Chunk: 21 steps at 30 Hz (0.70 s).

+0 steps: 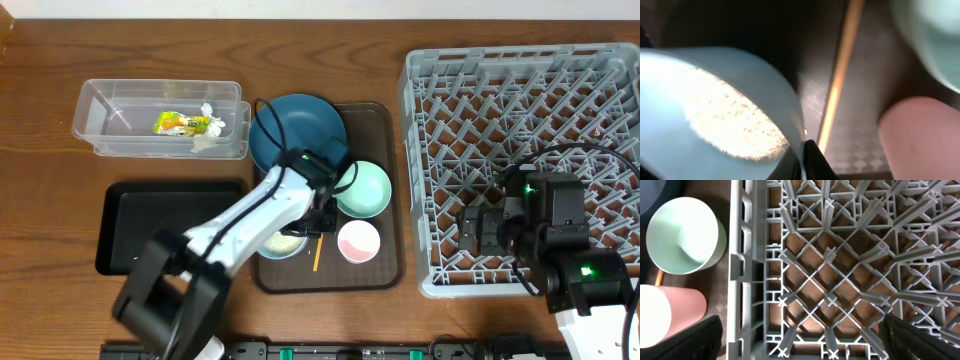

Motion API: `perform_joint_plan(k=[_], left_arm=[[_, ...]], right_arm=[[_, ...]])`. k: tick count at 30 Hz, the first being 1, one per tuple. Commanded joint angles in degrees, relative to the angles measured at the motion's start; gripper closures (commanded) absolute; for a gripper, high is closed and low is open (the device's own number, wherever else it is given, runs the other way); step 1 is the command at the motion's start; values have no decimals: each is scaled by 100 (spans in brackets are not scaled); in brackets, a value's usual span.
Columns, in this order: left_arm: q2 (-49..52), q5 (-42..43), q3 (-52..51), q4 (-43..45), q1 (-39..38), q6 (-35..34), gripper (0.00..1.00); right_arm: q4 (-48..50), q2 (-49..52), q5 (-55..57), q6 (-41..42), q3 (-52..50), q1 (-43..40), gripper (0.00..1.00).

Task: Sort waste into correct bins and load items into the dishwasher rack
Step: 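Grasp the light-blue bowl of rice with the left gripper, then tip the bowl over the black tray to pour out the rice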

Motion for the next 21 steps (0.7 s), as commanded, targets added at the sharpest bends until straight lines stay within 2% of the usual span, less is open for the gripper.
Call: perform_joint_plan(k=[1,6,9,21], left_arm=[[-577,-59,205,-83,96,404,94],[-1279,-55,205,-284,603,431,94],[-1648,116,203,-417,1156,496,94],[-1875,3351,-160,-396,3877,2553,94]], right_arm=[[-7,2,33,46,101,-22,1],[-13,2,33,46,101,-22,1],[-33,2,33,46,101,-22,1],[-81,2,33,46,101,-22,1]])
